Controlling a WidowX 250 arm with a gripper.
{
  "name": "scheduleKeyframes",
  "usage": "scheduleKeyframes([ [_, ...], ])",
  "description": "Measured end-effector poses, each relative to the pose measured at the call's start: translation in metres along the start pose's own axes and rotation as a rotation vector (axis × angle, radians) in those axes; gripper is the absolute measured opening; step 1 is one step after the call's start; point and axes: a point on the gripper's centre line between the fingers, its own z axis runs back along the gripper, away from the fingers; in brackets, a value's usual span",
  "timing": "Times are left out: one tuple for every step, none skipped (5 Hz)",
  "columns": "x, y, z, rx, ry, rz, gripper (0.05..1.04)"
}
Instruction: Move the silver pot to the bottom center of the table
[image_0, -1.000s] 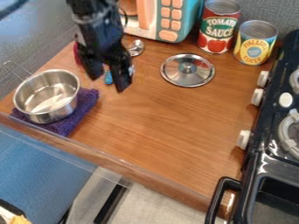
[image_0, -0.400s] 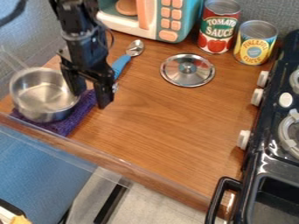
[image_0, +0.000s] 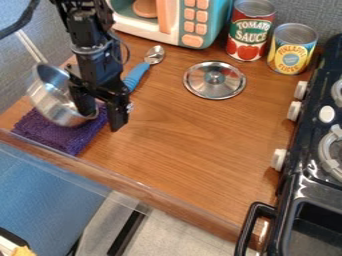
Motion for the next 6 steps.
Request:
scheduleKeyframes([
  [-0.001,-0.002,0.038,-0.031,-0.126,-0.015,1.001],
  [-0.008,0.005,0.048,-0.048,-0.15,0.015,1.001],
  [-0.013,0.015,0.042,-0.028,-0.127,0.041,1.001],
  [-0.017,0.026,0.025,0.019,-0.055,0.078,1.001],
  [-0.023,0.036,0.006,0.059,0.021,0.112,1.001],
  [-0.022,0.043,-0.002,0.07,0.051,0.131,1.001],
])
